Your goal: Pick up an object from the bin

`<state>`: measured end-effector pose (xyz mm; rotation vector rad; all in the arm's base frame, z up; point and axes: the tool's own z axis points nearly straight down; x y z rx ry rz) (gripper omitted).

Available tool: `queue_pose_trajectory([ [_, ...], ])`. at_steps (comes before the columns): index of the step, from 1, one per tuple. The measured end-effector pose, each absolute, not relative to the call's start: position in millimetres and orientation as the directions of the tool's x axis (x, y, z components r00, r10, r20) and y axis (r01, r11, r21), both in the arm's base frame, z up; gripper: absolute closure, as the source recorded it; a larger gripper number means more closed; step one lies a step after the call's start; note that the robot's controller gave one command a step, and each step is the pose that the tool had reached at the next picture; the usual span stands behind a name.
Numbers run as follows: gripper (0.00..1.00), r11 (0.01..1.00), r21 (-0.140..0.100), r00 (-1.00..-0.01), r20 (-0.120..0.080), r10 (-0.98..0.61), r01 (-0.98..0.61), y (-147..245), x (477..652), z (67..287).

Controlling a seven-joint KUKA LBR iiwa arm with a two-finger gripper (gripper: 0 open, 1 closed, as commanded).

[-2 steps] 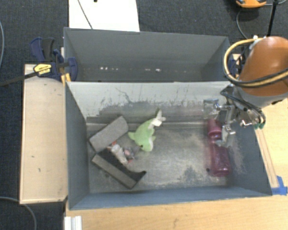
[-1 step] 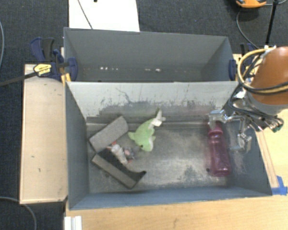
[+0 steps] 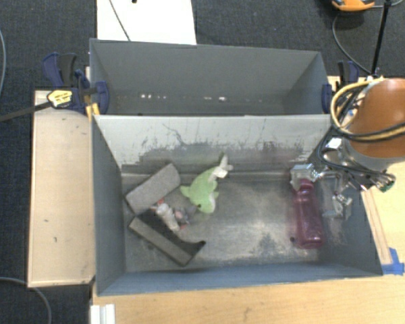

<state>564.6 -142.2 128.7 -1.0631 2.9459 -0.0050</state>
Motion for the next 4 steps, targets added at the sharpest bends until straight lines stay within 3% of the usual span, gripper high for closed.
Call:
queue_pose_trajectory([
  [1,0.0,0.559,0.0,-0.559,-0.011,-0.829,-0.829,-142.9,559.2,100.2],
  [2,1.0,0.379,-0.006,-0.379,-0.014,-0.925,-0.925,-126.4,565.5,70.6],
  [4,1.0,0.38,-0.006,-0.38,-0.014,-0.925,-0.925,-126.2,564.8,74.3],
])
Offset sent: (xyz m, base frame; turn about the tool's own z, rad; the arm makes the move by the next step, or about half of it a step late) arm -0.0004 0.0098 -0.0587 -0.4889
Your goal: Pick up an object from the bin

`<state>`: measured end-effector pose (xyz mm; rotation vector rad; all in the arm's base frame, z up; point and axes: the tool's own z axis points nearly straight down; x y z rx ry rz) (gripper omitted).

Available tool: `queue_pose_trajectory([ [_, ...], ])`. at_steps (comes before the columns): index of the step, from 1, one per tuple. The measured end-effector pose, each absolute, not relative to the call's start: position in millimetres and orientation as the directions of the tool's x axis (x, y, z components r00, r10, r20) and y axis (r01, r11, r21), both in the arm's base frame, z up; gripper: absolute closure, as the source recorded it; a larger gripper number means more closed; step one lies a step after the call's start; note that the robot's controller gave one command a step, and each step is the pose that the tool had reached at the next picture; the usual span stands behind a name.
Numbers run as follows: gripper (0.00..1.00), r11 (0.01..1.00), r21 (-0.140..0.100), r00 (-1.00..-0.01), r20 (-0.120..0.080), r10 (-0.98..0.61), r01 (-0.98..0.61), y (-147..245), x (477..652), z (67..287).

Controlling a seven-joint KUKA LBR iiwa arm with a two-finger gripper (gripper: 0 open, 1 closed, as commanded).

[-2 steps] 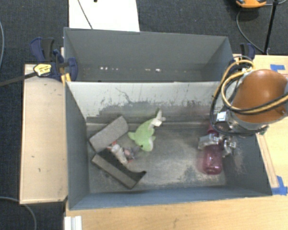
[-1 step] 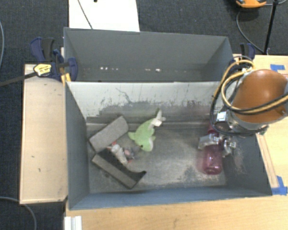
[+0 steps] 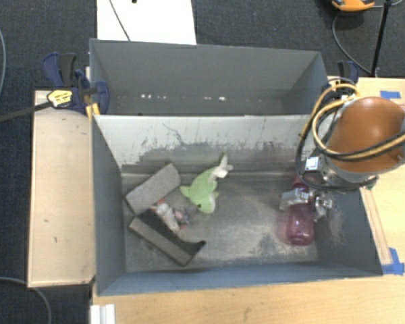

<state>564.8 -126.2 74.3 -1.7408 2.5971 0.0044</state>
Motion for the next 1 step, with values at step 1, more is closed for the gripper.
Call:
queue_pose_trajectory([
  [1,1.0,0.381,-0.007,-0.381,-0.014,-0.924,-0.924,-126.5,565.1,82.8],
])
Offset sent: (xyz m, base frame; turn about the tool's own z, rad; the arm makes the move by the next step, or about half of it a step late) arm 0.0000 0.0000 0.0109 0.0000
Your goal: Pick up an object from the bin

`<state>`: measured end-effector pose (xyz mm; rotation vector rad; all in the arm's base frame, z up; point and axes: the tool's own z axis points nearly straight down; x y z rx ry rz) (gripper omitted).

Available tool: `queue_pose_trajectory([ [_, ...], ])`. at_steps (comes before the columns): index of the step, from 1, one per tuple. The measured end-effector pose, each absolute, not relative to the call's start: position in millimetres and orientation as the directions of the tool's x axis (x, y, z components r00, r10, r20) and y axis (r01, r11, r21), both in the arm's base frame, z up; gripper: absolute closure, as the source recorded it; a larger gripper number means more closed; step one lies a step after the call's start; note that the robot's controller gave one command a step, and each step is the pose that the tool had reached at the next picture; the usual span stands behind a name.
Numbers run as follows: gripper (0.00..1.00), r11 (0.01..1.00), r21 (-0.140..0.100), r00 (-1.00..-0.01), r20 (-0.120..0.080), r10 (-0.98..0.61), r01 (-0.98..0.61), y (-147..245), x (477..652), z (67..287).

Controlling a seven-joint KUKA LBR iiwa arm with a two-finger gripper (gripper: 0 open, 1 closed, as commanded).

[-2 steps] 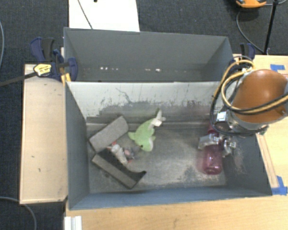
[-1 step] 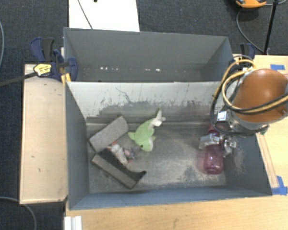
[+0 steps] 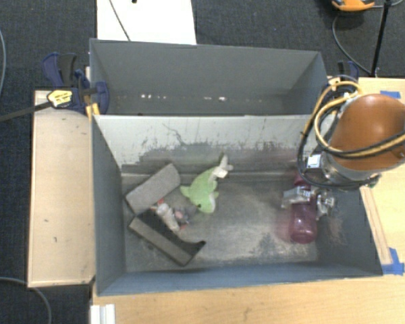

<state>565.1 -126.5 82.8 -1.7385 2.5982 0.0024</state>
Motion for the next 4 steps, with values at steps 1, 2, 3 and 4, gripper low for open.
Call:
queue_pose_trajectory([
  [1,1.0,0.382,-0.01,-0.382,-0.014,-0.924,-0.924,-126.3,565.9,86.8],
  [2,1.0,0.383,-0.004,-0.383,-0.014,-0.924,-0.924,-125.8,564.5,92.5],
  [3,1.0,0.385,0.0,-0.385,-0.014,-0.923,-0.923,-125.4,563.2,112.5],
  [4,1.0,0.385,-0.01,-0.384,-0.015,-0.923,-0.923,-126.3,565.7,128.4],
])
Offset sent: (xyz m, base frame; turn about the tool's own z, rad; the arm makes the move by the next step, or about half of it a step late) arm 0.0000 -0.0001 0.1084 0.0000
